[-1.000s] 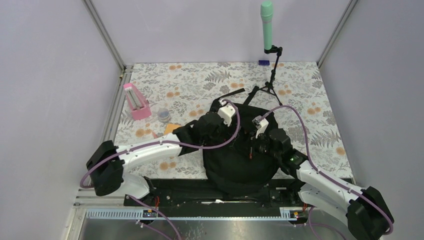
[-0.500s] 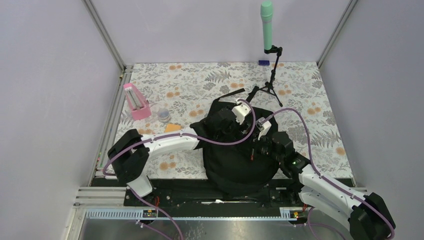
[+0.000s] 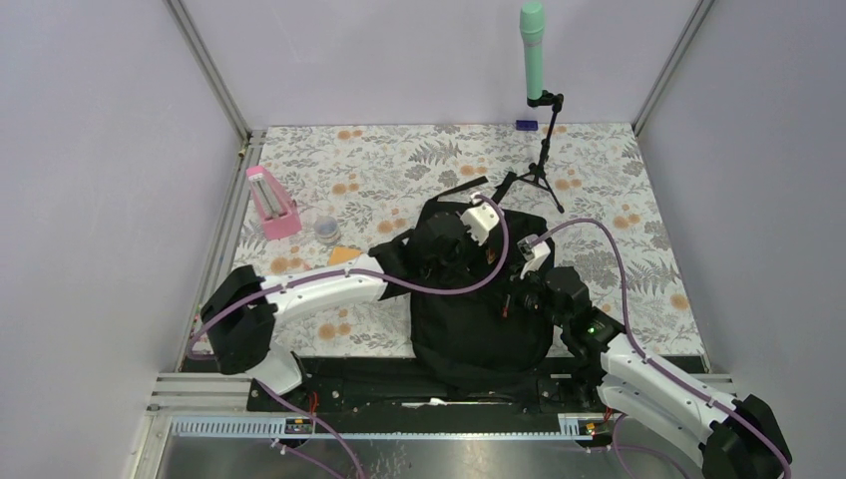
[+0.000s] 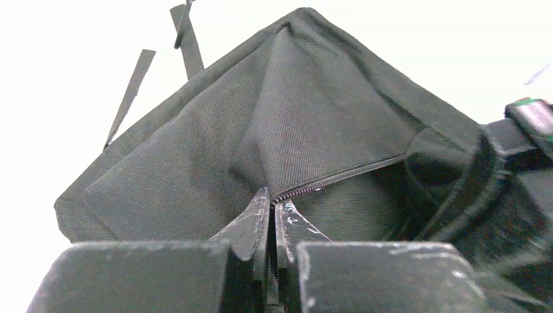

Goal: Pack the student bag
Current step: Unzip the student bag at the center of the board.

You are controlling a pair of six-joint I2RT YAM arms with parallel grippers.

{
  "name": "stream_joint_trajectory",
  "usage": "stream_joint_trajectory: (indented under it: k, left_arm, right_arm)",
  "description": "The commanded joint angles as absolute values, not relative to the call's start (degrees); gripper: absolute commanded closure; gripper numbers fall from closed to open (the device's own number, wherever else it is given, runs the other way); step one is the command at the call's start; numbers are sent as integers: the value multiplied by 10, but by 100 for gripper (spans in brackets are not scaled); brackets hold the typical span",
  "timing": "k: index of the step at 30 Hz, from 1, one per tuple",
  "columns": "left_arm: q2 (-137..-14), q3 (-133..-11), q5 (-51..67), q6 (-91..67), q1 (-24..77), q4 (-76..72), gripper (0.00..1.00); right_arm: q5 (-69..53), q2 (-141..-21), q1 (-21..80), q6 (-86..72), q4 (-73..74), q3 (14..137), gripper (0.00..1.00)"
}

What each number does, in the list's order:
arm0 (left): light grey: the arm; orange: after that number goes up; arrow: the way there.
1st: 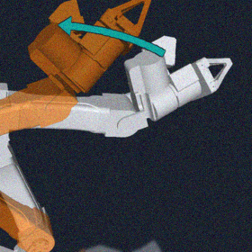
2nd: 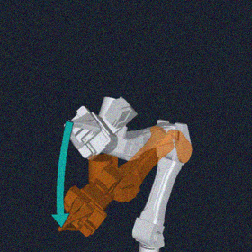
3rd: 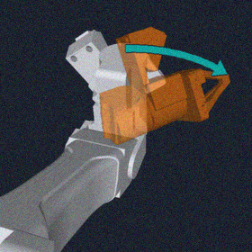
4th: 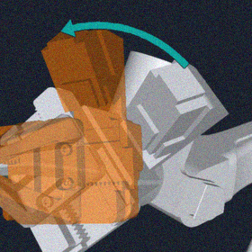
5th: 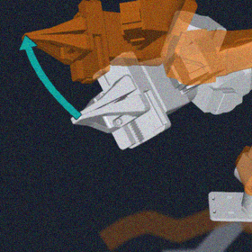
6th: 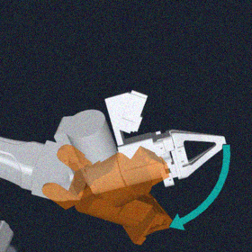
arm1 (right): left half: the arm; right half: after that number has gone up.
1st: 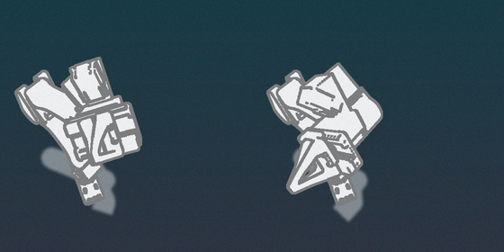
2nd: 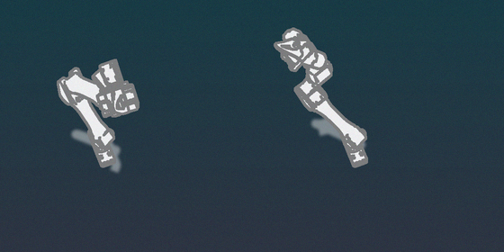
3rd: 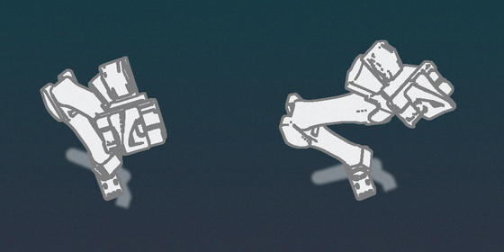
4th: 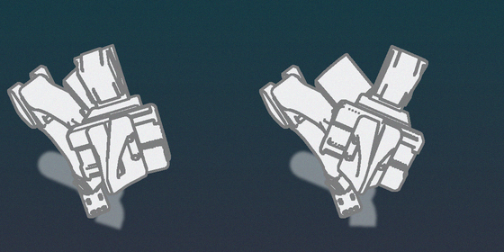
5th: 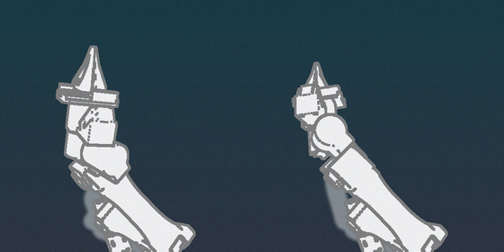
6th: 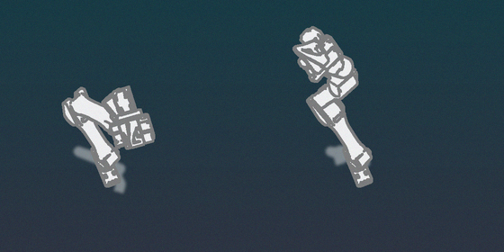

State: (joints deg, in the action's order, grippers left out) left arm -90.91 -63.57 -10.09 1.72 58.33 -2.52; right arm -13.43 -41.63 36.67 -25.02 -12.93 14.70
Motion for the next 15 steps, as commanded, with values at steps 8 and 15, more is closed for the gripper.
stream_joint_trajectory:
  k: [8, 15]
  left_arm:
    - [-810, -757, -117, 81, 575, -15, 100]
    - [-802, -788, -160, 146, 571, 20, 100]
  right_arm:
    - [-6, -416, 369, -267, -32, 135, 92]
    - [30, -390, 369, -282, -7, 138, 92]
